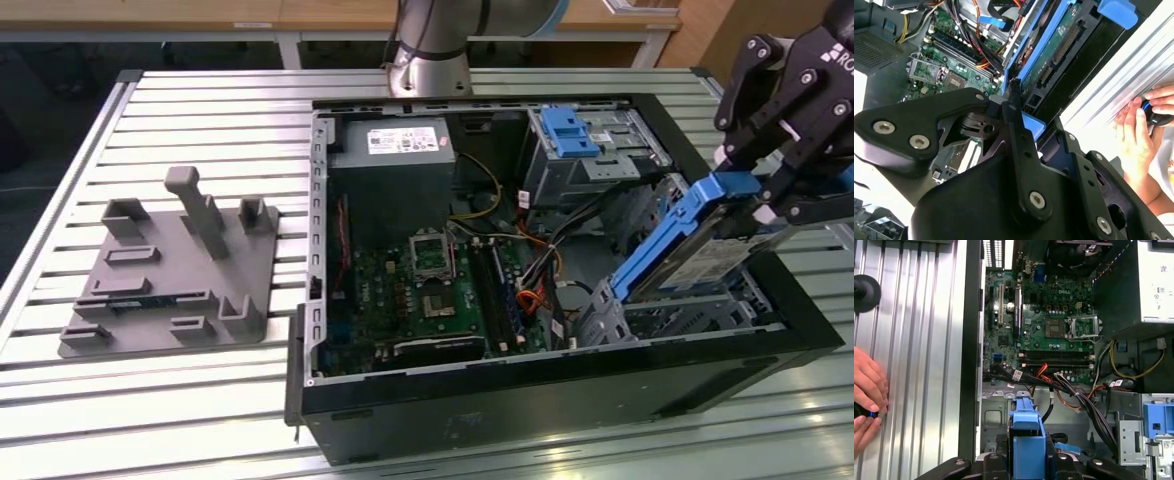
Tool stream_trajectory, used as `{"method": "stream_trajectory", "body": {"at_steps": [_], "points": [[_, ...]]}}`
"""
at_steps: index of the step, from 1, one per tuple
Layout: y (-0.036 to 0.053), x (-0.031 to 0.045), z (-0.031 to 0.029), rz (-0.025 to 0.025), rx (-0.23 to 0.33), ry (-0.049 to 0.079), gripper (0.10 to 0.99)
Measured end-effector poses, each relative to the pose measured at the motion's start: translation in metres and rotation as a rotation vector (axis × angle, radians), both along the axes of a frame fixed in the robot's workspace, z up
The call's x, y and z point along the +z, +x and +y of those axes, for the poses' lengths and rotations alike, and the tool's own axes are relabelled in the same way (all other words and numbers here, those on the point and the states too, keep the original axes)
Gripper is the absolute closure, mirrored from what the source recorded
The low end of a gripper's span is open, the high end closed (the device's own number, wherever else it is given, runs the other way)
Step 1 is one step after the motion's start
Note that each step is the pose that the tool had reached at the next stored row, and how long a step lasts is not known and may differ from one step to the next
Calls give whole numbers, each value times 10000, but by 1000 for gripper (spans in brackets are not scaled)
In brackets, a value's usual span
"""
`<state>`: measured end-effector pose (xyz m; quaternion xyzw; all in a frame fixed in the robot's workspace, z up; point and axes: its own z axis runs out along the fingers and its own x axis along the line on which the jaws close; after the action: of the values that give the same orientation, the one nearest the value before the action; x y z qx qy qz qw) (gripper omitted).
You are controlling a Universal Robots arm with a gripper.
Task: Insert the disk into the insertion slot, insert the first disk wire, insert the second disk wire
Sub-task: 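Insert the disk into the insertion slot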
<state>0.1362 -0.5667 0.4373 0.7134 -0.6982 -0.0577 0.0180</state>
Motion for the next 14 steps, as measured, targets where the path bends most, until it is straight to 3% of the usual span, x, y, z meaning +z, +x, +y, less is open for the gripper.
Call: {"method": "stream_trajectory", "body": {"at_steps": [14], "points": [[10, -235, -40, -1, -37, 22, 722]]}}
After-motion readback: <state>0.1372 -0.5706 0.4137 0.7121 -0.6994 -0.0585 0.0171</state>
